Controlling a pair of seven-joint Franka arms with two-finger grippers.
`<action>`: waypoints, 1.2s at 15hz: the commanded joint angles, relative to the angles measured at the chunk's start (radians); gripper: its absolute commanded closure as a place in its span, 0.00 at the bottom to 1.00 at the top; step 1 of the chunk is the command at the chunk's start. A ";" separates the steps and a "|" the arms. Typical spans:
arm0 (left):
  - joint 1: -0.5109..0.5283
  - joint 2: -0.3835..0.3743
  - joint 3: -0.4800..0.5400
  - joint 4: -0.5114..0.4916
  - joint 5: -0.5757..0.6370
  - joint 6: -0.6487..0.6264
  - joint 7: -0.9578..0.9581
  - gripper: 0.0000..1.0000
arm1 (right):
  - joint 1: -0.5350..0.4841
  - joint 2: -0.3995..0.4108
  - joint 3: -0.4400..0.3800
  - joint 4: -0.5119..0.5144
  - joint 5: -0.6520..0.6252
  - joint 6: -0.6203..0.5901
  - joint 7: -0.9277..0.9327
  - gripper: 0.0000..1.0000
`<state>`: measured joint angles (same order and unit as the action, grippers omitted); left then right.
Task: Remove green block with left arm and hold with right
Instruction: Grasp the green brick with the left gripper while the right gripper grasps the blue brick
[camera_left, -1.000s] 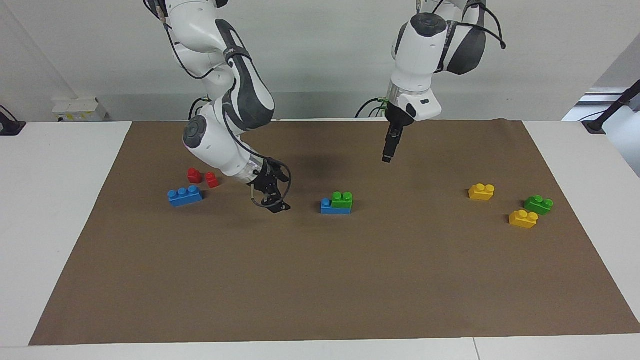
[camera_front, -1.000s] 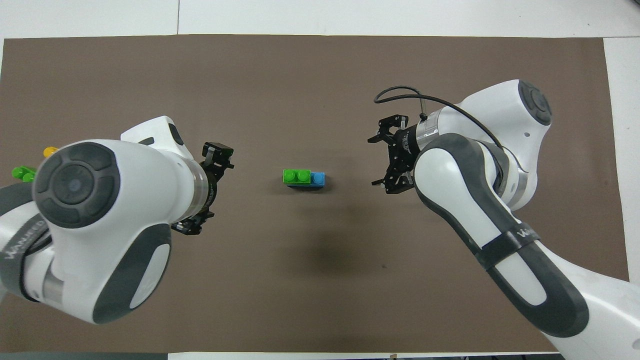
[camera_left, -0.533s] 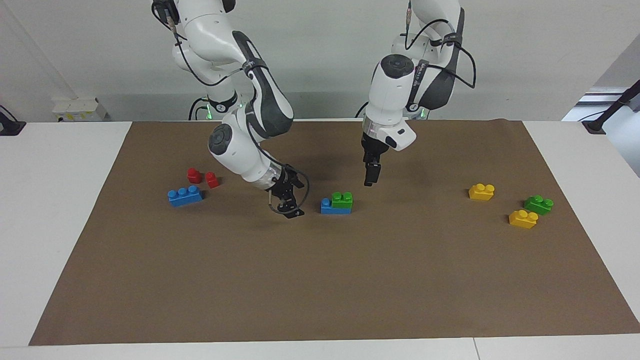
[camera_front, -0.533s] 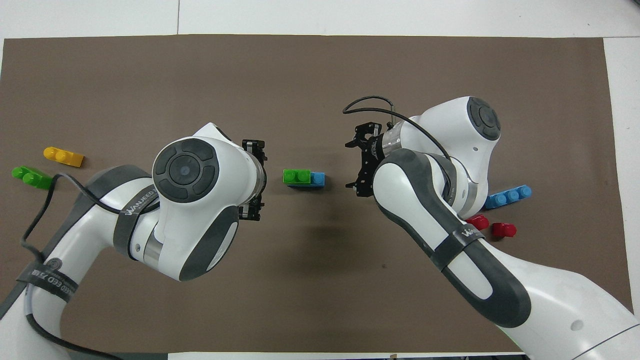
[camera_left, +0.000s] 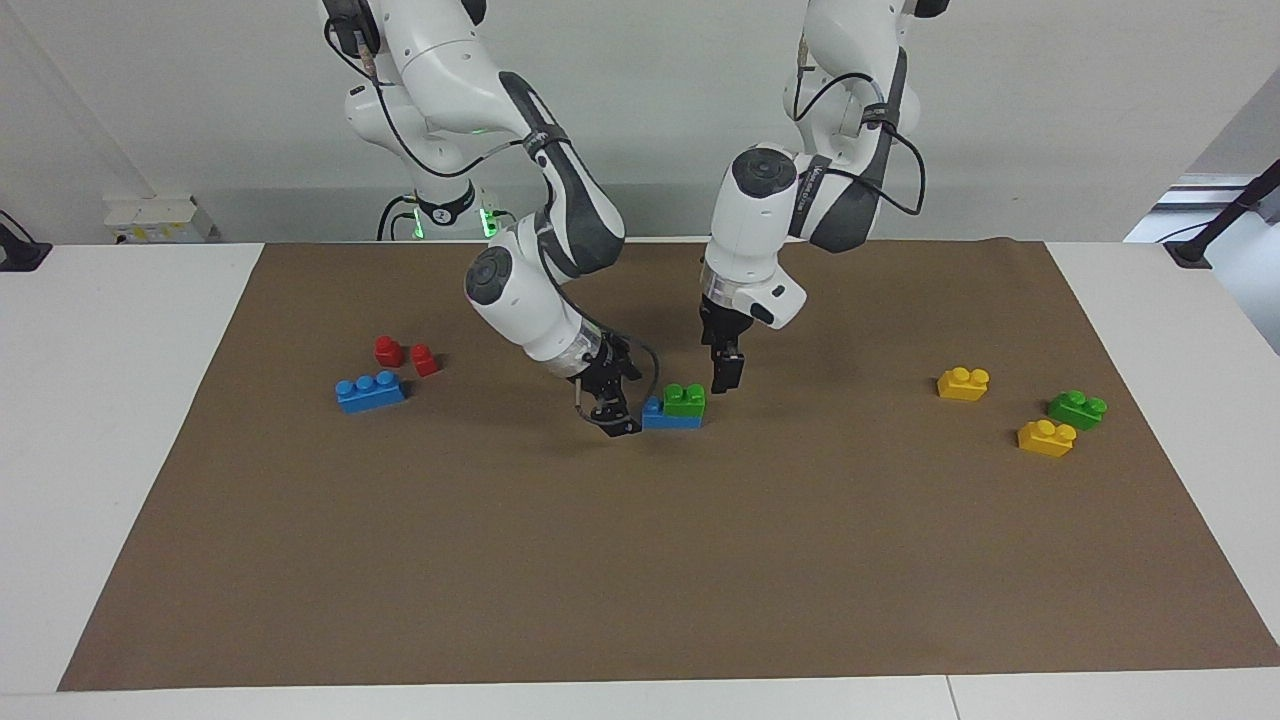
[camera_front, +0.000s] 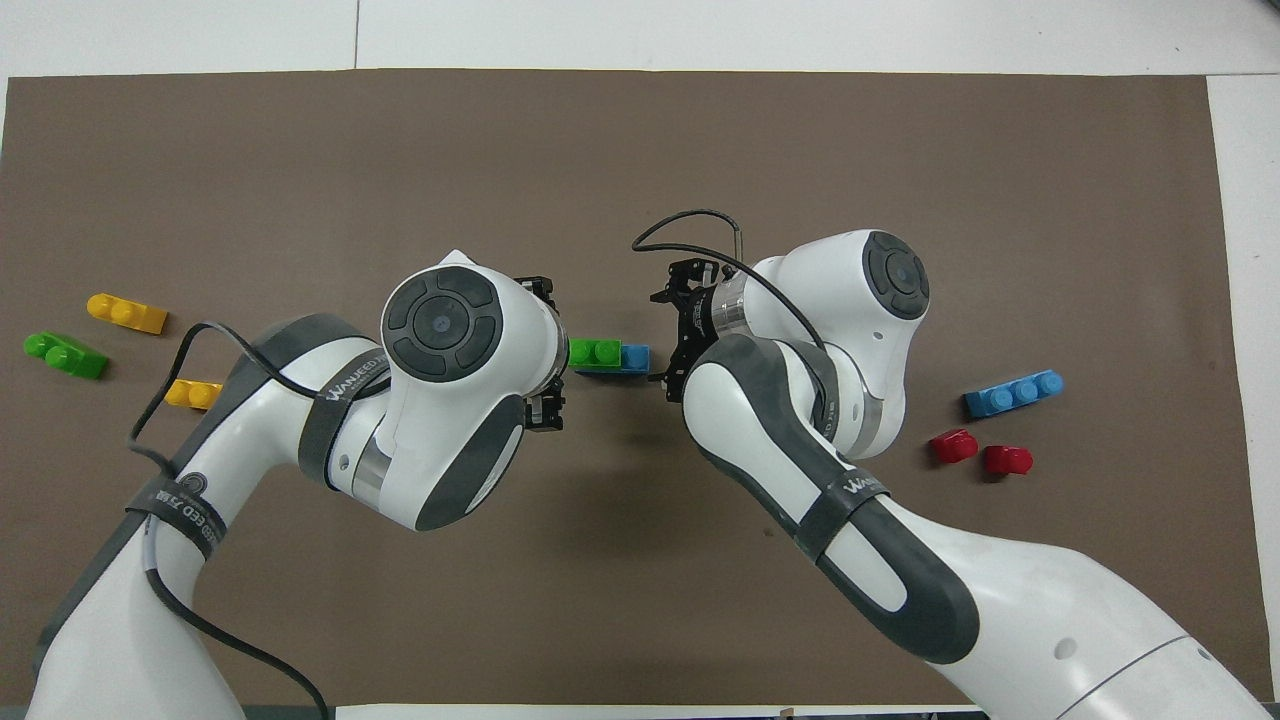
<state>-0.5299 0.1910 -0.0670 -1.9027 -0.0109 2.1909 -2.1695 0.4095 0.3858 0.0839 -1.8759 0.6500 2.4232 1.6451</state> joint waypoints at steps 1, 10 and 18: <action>-0.031 0.097 0.016 0.082 0.011 0.003 -0.061 0.00 | 0.017 0.015 -0.001 -0.025 0.026 0.062 0.005 0.00; -0.032 0.151 0.015 0.079 0.020 0.050 -0.081 0.00 | 0.055 0.027 -0.001 -0.063 0.043 0.151 0.002 0.00; -0.030 0.151 0.015 0.054 0.020 0.072 -0.081 0.00 | 0.057 0.022 -0.001 -0.092 0.043 0.172 -0.004 0.04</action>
<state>-0.5490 0.3377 -0.0628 -1.8378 -0.0088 2.2362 -2.2285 0.4612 0.4165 0.0836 -1.9475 0.6668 2.5679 1.6455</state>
